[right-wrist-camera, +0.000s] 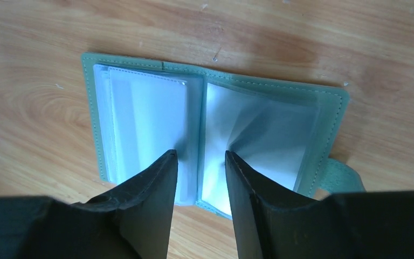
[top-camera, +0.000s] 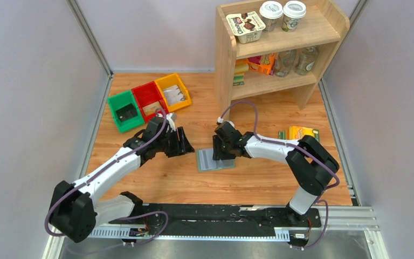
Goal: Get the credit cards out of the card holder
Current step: Remove the credit card from the card holder.
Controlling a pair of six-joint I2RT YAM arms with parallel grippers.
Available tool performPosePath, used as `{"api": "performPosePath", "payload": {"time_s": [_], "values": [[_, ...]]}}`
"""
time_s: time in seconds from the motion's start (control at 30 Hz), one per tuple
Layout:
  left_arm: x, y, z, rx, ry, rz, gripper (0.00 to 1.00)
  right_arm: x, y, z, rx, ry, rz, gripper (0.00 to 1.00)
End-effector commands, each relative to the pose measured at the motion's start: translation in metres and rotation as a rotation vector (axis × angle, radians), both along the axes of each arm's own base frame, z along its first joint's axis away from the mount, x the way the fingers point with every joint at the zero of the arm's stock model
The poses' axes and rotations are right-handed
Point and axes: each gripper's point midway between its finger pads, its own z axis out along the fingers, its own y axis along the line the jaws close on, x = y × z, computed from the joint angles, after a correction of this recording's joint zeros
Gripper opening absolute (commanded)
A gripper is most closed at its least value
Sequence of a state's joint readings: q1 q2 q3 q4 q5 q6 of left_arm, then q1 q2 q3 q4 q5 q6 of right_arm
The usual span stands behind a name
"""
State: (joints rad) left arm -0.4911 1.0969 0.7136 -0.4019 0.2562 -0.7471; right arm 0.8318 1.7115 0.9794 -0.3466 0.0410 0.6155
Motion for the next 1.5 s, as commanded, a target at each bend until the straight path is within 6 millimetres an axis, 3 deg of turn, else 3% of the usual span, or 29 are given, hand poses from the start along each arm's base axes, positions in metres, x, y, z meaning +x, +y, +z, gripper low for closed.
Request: {"api": "performPosePath", "payload": {"time_s": [0.0, 0.17, 0.37, 0.6, 0.77, 1.13, 1.33, 1.47], "values": [[0.01, -0.031, 0.003, -0.075, -0.013, -0.032, 0.58, -0.014, -0.001, -0.022, 0.107, 0.088, -0.02, 0.45], [0.014, -0.048, -0.016, -0.068, 0.047, -0.048, 0.58, -0.016, -0.009, -0.03, 0.185, 0.127, -0.055, 0.43], [0.02, -0.061, -0.032, -0.088, 0.093, -0.026, 0.57, -0.019, -0.02, -0.045, 0.202, 0.179, -0.08, 0.31], [0.026, -0.068, -0.047, -0.079, 0.129, -0.005, 0.57, -0.024, -0.026, -0.053, 0.229, 0.222, -0.098, 0.26], [0.028, -0.062, -0.062, -0.029, 0.156, 0.041, 0.56, -0.023, -0.026, -0.049, 0.237, 0.215, -0.097, 0.26], [0.028, -0.077, -0.071, -0.027, 0.182, 0.013, 0.55, -0.026, -0.028, -0.05, 0.235, 0.217, -0.1, 0.26], [0.026, -0.082, -0.053, -0.043, 0.143, -0.004, 0.52, -0.022, -0.024, -0.046, 0.258, 0.195, -0.093, 0.26], [0.026, -0.087, -0.043, -0.075, 0.118, -0.022, 0.44, -0.021, -0.024, -0.044, 0.263, 0.189, -0.092, 0.27]]}}
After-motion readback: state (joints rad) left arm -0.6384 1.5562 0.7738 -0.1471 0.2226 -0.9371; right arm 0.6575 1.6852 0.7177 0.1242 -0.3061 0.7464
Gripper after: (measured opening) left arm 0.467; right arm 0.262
